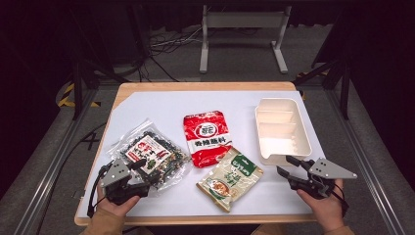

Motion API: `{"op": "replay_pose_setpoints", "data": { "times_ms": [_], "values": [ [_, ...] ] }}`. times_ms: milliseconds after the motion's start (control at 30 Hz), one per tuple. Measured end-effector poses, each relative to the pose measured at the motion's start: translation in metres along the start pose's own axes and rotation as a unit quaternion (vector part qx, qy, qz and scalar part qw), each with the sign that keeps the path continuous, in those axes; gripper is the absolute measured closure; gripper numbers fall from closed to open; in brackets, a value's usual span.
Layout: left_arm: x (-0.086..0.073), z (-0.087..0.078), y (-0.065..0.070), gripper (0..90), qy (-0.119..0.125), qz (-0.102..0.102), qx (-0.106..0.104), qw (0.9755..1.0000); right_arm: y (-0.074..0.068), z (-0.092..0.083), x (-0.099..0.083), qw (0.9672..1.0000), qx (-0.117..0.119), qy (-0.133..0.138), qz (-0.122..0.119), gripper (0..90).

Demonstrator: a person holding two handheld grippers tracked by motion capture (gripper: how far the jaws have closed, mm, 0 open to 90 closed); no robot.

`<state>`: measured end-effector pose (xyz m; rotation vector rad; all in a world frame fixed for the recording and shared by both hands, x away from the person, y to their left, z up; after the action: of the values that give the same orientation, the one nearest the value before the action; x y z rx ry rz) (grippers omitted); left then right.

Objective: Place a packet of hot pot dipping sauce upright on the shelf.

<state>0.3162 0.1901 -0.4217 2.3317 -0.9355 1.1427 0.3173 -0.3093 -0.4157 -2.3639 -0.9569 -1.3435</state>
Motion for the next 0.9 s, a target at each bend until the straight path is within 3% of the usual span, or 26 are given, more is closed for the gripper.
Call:
{"op": "replay_pose_setpoints", "data": {
  "times_ms": [100, 400, 567, 900],
  "values": [
    [0.0, 0.0, 0.0, 30.4, -0.001, 0.002, 0.0, 1.0, -0.001, 0.001, 0.001, 0.9999, -0.008, -0.009, -0.005, 47.6],
    [0.0, -0.001, 0.001, 30.1, -0.004, 0.008, 0.0, 1.0, -0.008, 0.002, 0.007, 0.9995, 0.001, -0.026, -0.018, 46.9],
    [0.0, 0.001, 0.001, 30.1, -0.006, 0.003, 0.002, 1.0, -0.012, 0.008, 0.018, 0.9983, 0.009, -0.052, -0.024, 46.9],
    [0.0, 0.002, 0.001, 30.3, -0.011, 0.007, 0.003, 0.9999, -0.018, 0.02, 0.044, 0.998, 0.025, -0.051, -0.027, 45.0]
  ]
}}
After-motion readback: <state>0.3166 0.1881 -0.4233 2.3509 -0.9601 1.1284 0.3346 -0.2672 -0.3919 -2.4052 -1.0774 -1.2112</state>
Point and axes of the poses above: each handheld gripper's, and its own axes: z roughly forward along the jaws, x roughly out of its top, y roughly to its right, the point moved 3 cm from there along z, roughly forward along the jaws, and after that the axes turned 11 degrees about -y, right-handed, at the moved point
